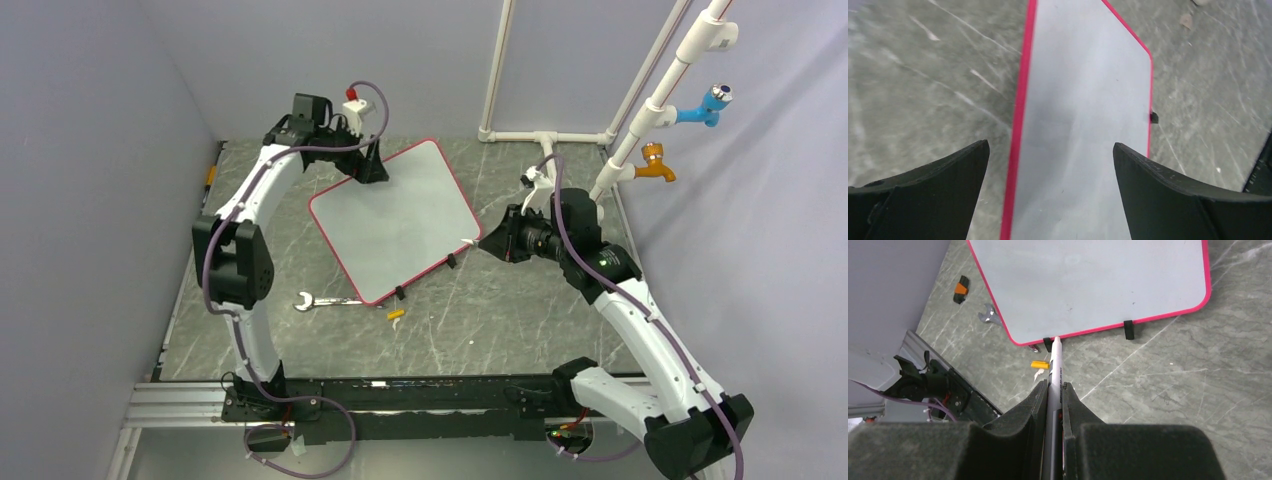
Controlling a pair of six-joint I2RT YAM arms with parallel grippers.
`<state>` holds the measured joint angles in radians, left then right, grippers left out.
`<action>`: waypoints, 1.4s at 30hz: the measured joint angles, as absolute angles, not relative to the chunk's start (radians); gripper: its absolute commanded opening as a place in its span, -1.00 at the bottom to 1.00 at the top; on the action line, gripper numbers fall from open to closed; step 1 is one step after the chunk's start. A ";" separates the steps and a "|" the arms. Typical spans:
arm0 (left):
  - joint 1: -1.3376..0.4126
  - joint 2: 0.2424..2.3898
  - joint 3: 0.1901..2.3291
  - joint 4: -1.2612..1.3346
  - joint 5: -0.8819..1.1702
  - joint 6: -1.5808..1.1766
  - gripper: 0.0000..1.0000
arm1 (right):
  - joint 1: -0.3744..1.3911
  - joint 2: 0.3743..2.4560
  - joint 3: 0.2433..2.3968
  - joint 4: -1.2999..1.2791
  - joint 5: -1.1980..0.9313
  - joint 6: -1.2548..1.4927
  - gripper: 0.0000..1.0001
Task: Write a sentence on the whiteboard
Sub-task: Move the whiteboard to the center of the board, then hold the whiteboard at the center of the board.
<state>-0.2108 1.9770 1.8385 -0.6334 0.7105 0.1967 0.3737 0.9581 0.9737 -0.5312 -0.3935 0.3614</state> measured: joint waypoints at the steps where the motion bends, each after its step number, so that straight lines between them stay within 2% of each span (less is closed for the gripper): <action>1: -0.205 1.951 1.824 -0.608 0.691 0.190 0.99 | 0.374 0.964 0.983 -0.533 -0.393 0.361 -1.00; 5: -0.171 1.831 1.706 -0.481 0.610 0.143 0.99 | 0.374 0.982 1.016 -0.535 -0.390 0.358 -1.00; 10: -0.092 1.707 1.537 -0.296 0.631 0.110 0.97 | 0.374 1.008 1.046 -0.533 -0.383 0.358 -1.00; 12: -0.056 1.700 1.528 -0.282 0.660 0.073 0.56 | 0.374 1.021 1.050 -0.532 -0.383 0.358 -1.00; 13: -0.038 1.711 1.544 -0.297 0.686 0.057 0.42 | 0.374 1.027 1.051 -0.532 -0.382 0.358 -1.00; 16: 0.023 1.785 1.673 -0.375 0.798 0.038 0.34 | 0.374 1.043 1.054 -0.532 -0.379 0.358 -1.00; 21: 0.072 1.846 1.749 -0.486 0.926 0.052 0.18 | 0.374 1.073 1.068 -0.529 -0.380 0.362 -1.00; 26: 0.052 1.911 1.808 -0.607 0.997 0.096 0.21 | 0.374 1.114 1.090 -0.528 -0.397 0.369 -1.00; 42: 0.013 2.043 1.854 -0.774 1.010 0.164 0.04 | 0.374 1.152 1.102 -0.506 -0.429 0.396 -1.00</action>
<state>0.0128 2.0430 1.8538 -0.7738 1.0096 0.1642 0.3737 1.1519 1.1015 -0.5060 -0.4286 0.3962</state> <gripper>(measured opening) 0.552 0.153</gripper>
